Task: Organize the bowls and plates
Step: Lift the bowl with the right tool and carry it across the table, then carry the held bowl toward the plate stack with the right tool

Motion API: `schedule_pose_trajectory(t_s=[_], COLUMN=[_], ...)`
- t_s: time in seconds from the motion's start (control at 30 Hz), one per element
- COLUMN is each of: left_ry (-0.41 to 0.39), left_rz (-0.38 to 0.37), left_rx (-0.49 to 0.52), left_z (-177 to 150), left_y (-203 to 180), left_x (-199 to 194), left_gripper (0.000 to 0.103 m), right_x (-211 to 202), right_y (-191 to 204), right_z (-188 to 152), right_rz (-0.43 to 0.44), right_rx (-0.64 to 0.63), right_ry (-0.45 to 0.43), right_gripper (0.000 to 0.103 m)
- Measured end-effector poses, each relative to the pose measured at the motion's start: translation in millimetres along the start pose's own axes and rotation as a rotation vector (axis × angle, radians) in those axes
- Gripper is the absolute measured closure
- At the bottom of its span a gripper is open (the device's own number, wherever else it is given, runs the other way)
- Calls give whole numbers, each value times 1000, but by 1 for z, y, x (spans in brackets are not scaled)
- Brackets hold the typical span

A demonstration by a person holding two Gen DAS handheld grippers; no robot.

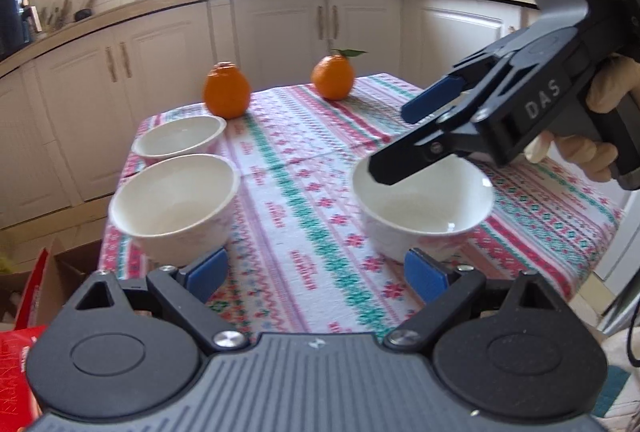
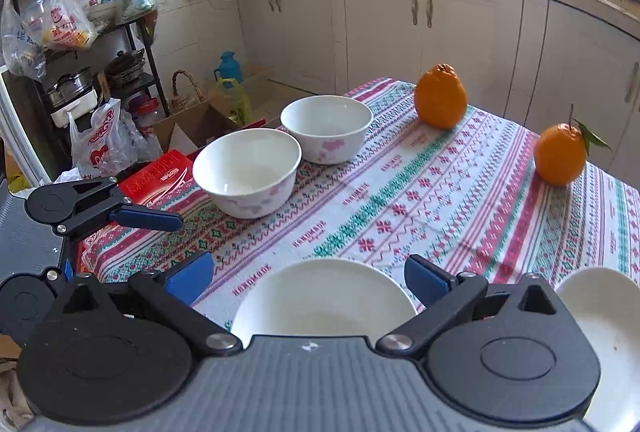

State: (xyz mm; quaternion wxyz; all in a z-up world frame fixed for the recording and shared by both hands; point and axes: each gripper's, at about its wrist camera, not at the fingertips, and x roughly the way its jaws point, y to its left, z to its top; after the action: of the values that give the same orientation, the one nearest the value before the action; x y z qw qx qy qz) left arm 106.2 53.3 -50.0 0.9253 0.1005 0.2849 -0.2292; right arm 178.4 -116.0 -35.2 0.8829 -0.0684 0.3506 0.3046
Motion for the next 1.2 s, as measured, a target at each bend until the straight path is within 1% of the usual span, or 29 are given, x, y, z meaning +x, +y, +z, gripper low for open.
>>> schedule_pose_trajectory(t_s=[0.17,0.27,0.4,0.57,0.7,1.0,1.2], left_ry=[5,-4,-8,-19,-20,-13,-18], left_rz=[83,101,132,175,182,160,164], left_rx=[-48,-66,-58,-54,-69,-108,-115], left_z=[-5,-6,-5,-2,-1,-2,-1], left_y=[21,32,44,57,65,71,74], left_x=[4,8,14,21,31,46,48], left_gripper=[8,8,8,8,9,9,11], right_x=[13,19,28,48,69,113,137], right_y=[10,16,22,24,24,21,17], right_z=[11,18,30,49,63,88,96], right_rz=[9,19,34,67,92,129,160], right_rx=[-22,-36,-65,-89,-109,-122,-95], right_ry=[9,9,8,28,52,105,138], right_gripper=[0,0,0,0,1,3,10])
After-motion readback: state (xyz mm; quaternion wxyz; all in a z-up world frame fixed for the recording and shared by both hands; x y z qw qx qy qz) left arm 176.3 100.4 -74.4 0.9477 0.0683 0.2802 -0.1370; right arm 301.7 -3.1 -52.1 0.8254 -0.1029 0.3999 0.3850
